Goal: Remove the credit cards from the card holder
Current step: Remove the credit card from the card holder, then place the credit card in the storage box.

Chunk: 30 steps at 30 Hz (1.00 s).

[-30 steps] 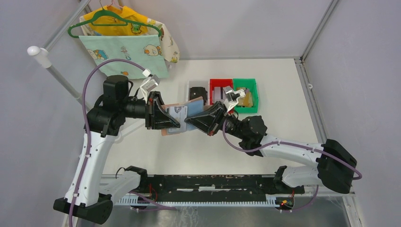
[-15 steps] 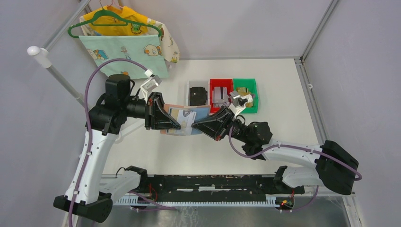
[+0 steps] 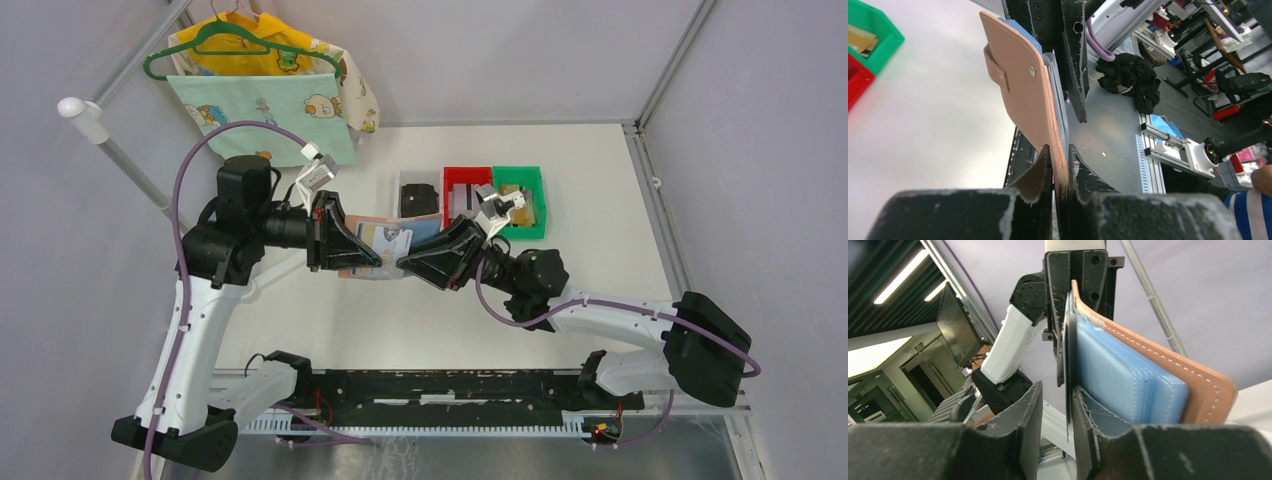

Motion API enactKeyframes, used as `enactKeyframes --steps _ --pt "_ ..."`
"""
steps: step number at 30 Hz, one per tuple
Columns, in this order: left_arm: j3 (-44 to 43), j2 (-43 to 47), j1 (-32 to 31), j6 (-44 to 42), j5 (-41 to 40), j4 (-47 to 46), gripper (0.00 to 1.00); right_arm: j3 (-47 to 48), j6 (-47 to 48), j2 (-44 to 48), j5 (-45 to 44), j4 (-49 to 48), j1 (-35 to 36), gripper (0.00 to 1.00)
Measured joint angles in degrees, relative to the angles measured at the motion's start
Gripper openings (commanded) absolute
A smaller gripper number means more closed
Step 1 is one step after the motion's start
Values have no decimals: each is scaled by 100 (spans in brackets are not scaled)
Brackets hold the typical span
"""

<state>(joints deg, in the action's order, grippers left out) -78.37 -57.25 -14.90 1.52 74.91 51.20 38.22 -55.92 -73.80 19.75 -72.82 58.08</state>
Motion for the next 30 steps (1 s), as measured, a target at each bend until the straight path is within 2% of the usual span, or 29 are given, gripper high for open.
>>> enactKeyframes --steps 3,8,12,17,22,25,30 --pt "-2 17 2 15 -160 -2 2 33 74 -20 -9 114 -11 0" --pt "-2 26 -4 17 -332 26 2 35 177 35 -28 400 -142 0" --pt "-4 2 -24 4 -470 76 2 -157 216 498 160 787 -533 0" --pt "-13 -44 -31 -146 -625 262 2 -570 339 1641 330 1567 -1517 0" --pt "-28 -48 -35 -516 -719 498 2 -577 629 2424 468 2647 -2524 0" --pt "-39 -46 -35 -748 -730 619 2 -503 699 2448 708 3353 -3322 0" --pt "-42 35 -35 -1143 -684 734 2 -439 741 1768 1097 4076 -4304 0"
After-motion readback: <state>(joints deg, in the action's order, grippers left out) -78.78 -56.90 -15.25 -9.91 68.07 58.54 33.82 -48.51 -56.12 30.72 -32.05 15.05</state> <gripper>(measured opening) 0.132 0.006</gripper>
